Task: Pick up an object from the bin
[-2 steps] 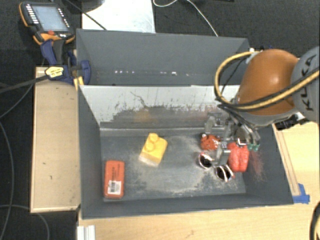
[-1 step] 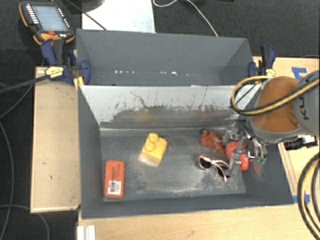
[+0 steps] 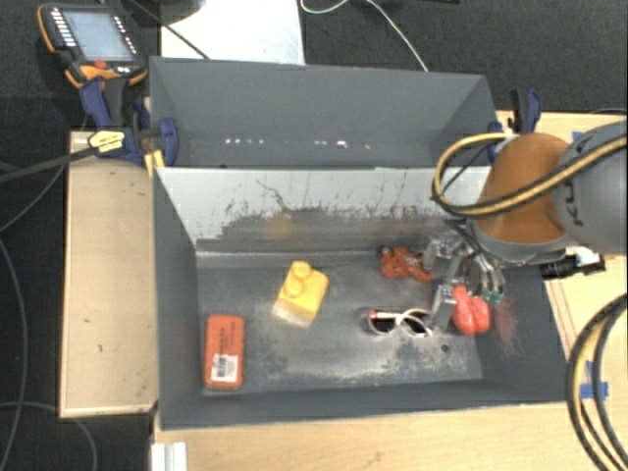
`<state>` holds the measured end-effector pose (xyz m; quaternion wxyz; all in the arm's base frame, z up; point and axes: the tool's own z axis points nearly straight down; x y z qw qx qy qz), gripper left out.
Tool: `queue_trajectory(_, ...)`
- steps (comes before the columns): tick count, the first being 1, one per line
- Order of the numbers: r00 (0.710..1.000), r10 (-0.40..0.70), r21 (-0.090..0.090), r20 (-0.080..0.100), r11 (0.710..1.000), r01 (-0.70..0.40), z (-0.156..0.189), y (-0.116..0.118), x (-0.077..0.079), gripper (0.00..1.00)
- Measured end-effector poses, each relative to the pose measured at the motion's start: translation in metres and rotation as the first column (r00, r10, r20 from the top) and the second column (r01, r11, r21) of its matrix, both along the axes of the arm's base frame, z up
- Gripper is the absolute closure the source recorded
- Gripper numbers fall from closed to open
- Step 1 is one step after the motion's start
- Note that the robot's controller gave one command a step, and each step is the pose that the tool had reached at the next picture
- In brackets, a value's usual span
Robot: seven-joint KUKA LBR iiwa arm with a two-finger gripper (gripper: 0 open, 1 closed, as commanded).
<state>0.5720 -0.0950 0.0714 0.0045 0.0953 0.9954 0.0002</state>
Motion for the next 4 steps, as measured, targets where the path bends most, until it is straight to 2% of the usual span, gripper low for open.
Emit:
queue_trajectory(1, 0.996, 0.093, 0.0, -0.009, 0.996, -0.093, -0.001, -0.057, -0.022, 0.0)
queue_trajectory(2, 0.991, -0.134, 0.002, 0.0, 0.991, 0.134, -0.001, -0.053, -0.038, 0.0)
queue_trajectory(3, 0.954, 0.3, -0.002, -0.004, 0.954, -0.3, 0.0, -0.044, -0.031, 1.0)
queue_trajectory(4, 0.954, 0.299, -0.002, -0.004, 0.954, -0.299, 0.0, -0.044, -0.031, 1.0)
